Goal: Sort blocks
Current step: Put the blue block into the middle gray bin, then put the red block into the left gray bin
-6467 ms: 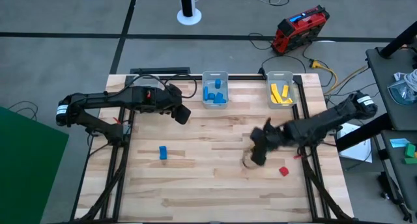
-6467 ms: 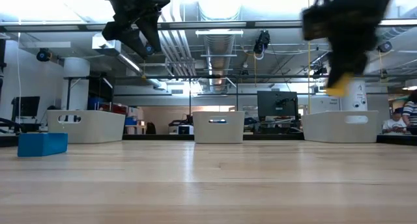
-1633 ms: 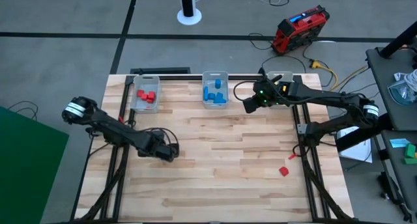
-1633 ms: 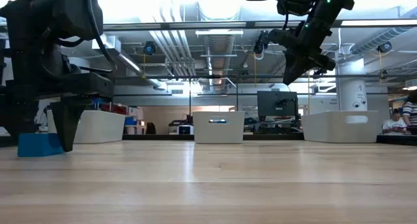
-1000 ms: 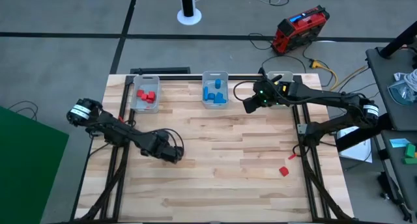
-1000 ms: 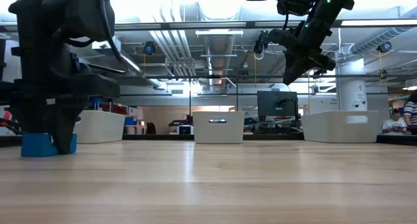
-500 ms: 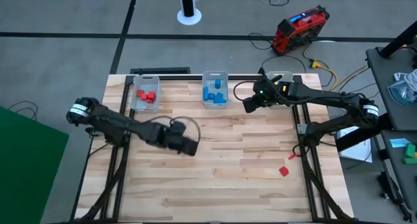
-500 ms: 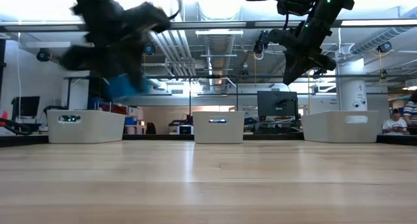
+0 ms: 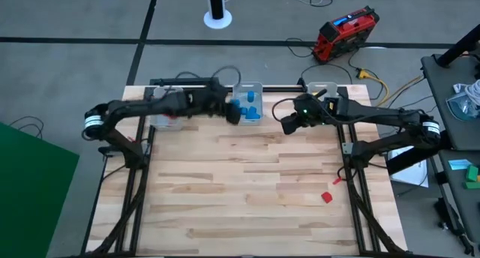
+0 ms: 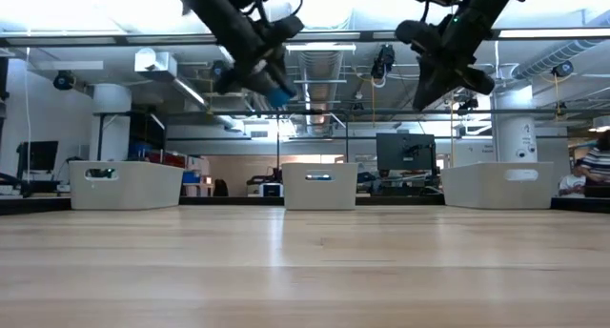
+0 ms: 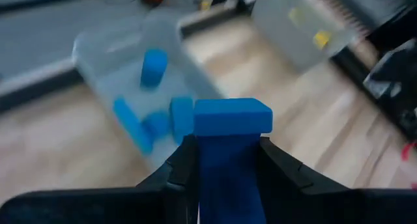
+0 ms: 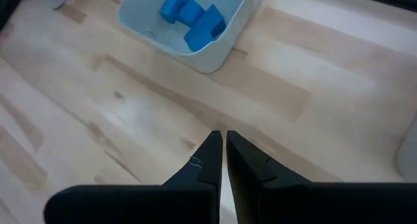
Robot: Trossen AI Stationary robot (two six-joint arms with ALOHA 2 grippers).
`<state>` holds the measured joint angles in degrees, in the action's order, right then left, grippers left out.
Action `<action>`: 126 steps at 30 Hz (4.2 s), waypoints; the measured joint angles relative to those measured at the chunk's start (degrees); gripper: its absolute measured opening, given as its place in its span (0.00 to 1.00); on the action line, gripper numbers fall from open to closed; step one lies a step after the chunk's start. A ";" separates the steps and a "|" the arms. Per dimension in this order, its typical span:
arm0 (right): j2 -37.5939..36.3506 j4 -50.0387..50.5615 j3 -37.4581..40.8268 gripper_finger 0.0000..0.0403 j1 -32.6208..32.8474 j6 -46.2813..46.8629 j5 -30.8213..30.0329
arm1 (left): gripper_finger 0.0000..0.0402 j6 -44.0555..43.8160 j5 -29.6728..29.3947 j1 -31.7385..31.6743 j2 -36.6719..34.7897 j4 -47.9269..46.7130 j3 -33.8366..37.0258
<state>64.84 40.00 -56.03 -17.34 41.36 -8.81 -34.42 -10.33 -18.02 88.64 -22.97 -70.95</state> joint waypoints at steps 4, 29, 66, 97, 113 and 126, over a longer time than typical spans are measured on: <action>-0.39 -0.01 0.00 0.03 1.76 1.68 -0.07 | 0.22 5.24 5.09 -4.71 4.06 4.78 -3.07; -0.74 0.08 0.00 0.03 4.74 6.24 -0.35 | 0.24 13.59 5.84 -11.30 22.45 -4.50 -21.17; -3.93 21.87 0.70 0.03 40.79 36.43 21.05 | 0.44 16.50 -2.19 0.36 8.73 -18.25 -21.04; -1.41 16.35 14.51 0.74 54.20 49.53 19.73 | 0.44 10.94 -19.21 0.78 -15.39 -40.03 -20.73; 16.19 7.98 16.10 0.70 54.60 45.00 23.63 | 0.44 10.18 -19.25 0.78 -15.04 -40.10 -18.55; 19.34 2.87 16.04 0.52 54.57 41.71 24.67 | 0.44 7.56 -19.16 1.13 -15.02 -40.09 -15.01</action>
<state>84.18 42.87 -39.99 37.23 83.07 15.86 -26.86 -29.50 -16.88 73.63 -63.06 -85.95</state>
